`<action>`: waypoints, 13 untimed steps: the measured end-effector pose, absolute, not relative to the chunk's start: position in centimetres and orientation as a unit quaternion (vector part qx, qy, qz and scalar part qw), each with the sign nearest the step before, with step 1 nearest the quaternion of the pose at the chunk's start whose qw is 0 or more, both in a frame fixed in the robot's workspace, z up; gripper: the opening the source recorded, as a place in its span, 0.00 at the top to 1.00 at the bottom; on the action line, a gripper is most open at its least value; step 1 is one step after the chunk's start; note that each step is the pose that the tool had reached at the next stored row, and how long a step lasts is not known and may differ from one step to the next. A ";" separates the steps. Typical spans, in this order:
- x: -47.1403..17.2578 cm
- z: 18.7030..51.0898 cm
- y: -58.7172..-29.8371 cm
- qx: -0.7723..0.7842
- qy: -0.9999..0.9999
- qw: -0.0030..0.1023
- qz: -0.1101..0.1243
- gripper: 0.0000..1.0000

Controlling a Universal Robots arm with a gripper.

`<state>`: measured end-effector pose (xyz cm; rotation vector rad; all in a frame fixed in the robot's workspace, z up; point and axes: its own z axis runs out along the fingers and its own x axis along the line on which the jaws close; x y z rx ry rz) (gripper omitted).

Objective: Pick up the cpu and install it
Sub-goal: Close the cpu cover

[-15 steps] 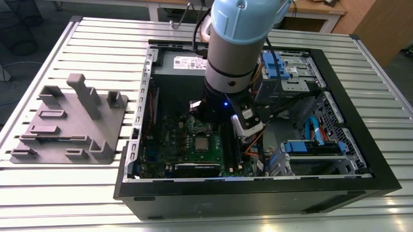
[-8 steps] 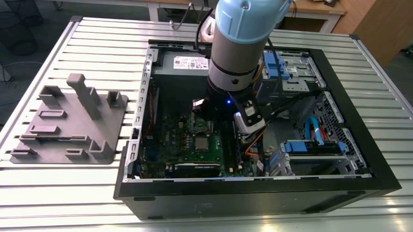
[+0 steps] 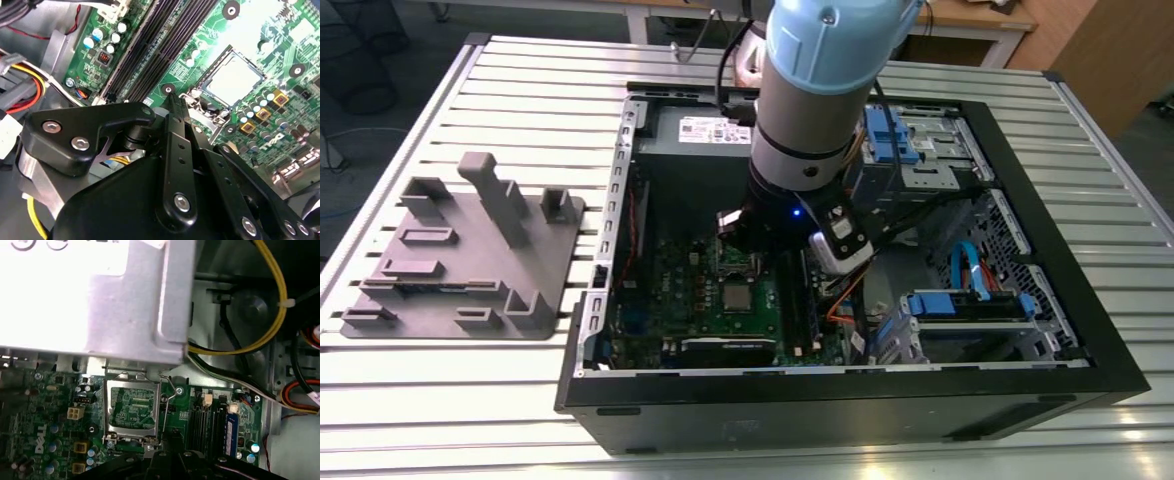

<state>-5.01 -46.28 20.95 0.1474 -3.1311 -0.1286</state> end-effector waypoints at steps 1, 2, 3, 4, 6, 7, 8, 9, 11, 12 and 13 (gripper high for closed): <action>-5.0 20.9 -46.3 0.049 -0.998 0.002 -0.041 0.89; -5.0 20.9 -46.3 0.049 -0.998 0.002 -0.041 0.89; -5.0 20.9 -46.3 0.049 -0.998 0.002 -0.041 0.89; -5.0 20.9 -46.2 0.049 -0.998 0.002 -0.041 0.89; -5.0 20.9 -46.1 0.049 -0.998 0.002 -0.041 0.89; -5.0 20.9 -46.1 0.049 -0.998 0.002 -0.041 0.89; -4.9 20.9 -46.1 0.049 -0.998 0.002 -0.041 0.89; -4.9 20.9 -46.0 0.049 -0.998 0.002 -0.041 0.89; -4.8 20.9 -45.9 0.049 -0.998 0.002 -0.041 0.89; -4.8 20.8 -45.9 0.049 -0.998 0.002 -0.041 0.89; -4.8 20.8 -45.8 0.049 -0.998 0.002 -0.041 0.89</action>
